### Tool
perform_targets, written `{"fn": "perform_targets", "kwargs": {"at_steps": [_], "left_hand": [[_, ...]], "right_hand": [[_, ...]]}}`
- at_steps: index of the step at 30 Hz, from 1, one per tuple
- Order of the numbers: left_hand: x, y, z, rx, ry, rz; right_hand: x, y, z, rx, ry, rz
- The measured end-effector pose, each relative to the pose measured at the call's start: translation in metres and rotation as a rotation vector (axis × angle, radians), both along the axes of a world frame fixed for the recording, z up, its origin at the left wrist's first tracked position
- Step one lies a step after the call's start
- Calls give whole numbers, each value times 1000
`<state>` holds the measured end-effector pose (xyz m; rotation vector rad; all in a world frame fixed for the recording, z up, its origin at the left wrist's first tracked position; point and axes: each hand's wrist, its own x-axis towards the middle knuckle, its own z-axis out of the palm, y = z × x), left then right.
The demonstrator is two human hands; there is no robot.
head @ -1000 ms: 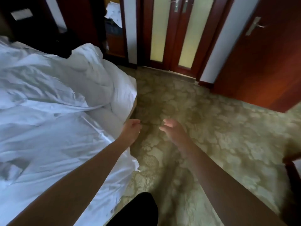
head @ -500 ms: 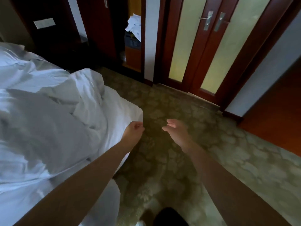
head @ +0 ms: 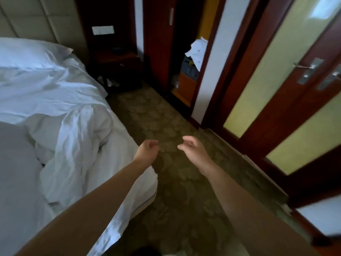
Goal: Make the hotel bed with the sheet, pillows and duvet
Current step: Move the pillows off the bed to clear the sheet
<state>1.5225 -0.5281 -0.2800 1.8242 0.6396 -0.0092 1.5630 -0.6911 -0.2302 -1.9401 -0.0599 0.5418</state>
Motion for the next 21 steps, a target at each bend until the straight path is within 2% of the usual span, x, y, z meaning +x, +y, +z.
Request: {"fn": "perform_targets", "kwargs": {"at_steps": [8,12,21], "left_hand": [[164,55,-7,-51,11,250],[256,101,-18,-99,-19,379],[414,221,9,-99,-77,613]], "right_hand": [[203,60,-5,-35,-30,236],[307,115,-11,-45,-59,310],[496,256,5,-50,-88,514]]}}
